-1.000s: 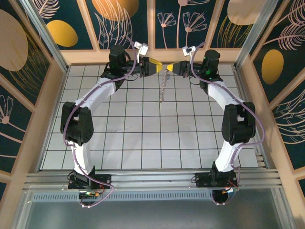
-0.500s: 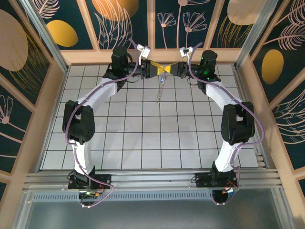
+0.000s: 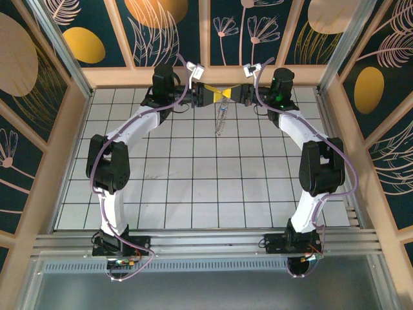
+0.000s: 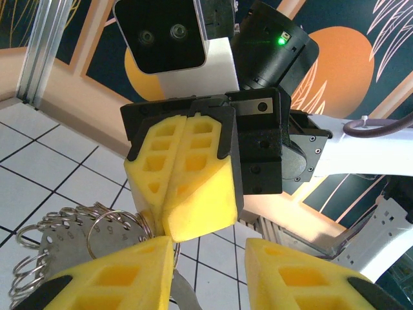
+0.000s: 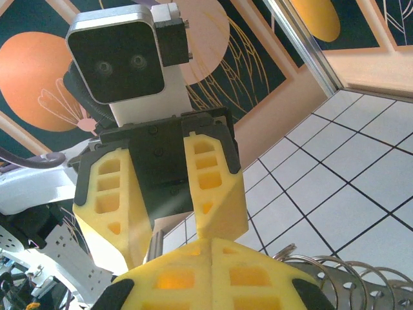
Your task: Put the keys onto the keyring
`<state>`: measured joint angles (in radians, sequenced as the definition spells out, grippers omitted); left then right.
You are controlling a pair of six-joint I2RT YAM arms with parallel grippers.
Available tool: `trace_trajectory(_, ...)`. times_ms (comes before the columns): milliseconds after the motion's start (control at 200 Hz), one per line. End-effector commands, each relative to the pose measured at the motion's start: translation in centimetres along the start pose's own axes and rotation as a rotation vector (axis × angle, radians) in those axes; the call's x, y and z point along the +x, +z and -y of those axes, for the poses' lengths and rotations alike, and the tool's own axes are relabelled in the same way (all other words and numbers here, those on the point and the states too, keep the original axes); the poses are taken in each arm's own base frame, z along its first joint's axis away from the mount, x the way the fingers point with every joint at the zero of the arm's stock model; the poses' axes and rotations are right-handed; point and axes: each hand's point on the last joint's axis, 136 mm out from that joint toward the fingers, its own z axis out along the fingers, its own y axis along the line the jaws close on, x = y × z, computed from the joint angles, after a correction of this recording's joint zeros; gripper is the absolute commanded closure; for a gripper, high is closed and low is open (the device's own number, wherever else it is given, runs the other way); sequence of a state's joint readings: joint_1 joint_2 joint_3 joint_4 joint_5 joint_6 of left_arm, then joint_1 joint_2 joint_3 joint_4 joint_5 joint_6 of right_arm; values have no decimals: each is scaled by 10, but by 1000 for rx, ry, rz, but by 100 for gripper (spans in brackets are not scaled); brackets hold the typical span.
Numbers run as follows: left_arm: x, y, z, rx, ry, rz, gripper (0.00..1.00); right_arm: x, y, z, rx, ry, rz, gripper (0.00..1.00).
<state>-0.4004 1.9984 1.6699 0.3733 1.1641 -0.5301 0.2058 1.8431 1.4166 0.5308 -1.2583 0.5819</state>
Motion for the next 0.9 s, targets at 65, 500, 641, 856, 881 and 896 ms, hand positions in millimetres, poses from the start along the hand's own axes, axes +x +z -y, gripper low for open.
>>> trace_trajectory(65, 8, 8, 0, 34, 1, -8, 66, -16, 2, -26, -46, -103, 12, 100)
trace_trajectory(500, 10, 13, -1, 39, 2, -8, 71, -16, 2, -27, -49, -103, 14, 100)
trace_trajectory(641, 11, 13, -4, 30, -1, -5, 68, -16, 1, -28, -51, -103, 15, 100)
trace_trajectory(856, -5, 0, 0, -25, 51, 61, 57, -15, -3, -25, -32, -99, 22, 100)
trace_trajectory(881, -8, -3, 0, -39, 57, 75, 57, -14, -3, -25, -30, -97, 23, 100)
trace_trajectory(896, -10, -5, -1, -46, 58, 83, 57, -14, -3, -24, -28, -96, 24, 100)
